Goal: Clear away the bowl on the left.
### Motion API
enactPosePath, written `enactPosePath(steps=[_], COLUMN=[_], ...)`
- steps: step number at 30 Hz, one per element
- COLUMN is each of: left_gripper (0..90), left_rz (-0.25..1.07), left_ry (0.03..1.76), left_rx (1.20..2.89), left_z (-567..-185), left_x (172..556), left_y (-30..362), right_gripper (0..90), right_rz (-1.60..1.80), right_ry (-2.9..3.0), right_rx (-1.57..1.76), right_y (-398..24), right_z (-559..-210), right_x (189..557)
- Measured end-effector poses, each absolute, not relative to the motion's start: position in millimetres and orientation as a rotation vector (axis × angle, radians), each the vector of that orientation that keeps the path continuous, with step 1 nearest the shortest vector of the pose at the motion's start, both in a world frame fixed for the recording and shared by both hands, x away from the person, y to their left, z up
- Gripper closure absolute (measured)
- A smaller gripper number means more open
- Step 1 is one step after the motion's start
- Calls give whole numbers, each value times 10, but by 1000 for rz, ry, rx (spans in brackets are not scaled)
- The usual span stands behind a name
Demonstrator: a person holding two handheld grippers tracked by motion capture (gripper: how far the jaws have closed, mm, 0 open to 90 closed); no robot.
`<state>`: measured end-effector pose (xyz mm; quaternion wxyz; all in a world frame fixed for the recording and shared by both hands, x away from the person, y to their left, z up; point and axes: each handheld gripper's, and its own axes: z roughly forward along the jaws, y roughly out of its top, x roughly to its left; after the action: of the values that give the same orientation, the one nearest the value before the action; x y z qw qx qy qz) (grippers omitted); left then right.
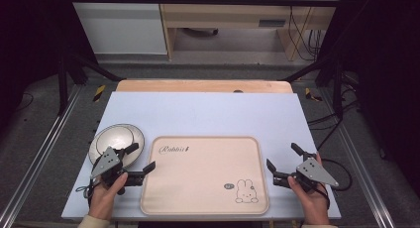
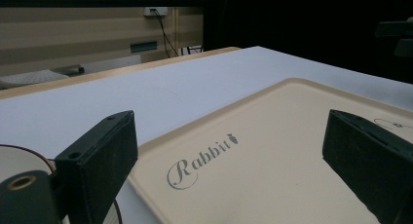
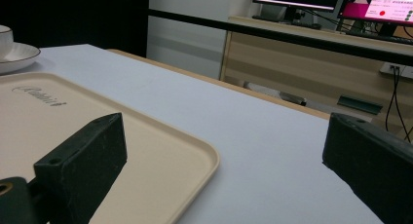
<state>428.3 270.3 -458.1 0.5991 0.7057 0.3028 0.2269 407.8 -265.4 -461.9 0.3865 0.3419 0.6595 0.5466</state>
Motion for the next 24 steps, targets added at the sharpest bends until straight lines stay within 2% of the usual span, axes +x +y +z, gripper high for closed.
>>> enactPosePath(steps=[17, 20, 24], left_gripper=[33, 36, 34], left_rz=[537, 614, 624], left_ry=[733, 792, 805], left_rx=[1642, 1663, 1638], left_z=[-4528, -4462, -4423], left_x=[4259, 4243, 4243], left_y=[2704, 2719, 2786], right_gripper=[26, 26, 26], right_rz=[1386, 1385, 1385], right_ry=[1686, 1681, 1683], right_rx=[869, 869, 875], right_y=[-2636, -2643, -2643], right_z=[-4618, -4615, -4611], right_x=[4078, 4078, 4077])
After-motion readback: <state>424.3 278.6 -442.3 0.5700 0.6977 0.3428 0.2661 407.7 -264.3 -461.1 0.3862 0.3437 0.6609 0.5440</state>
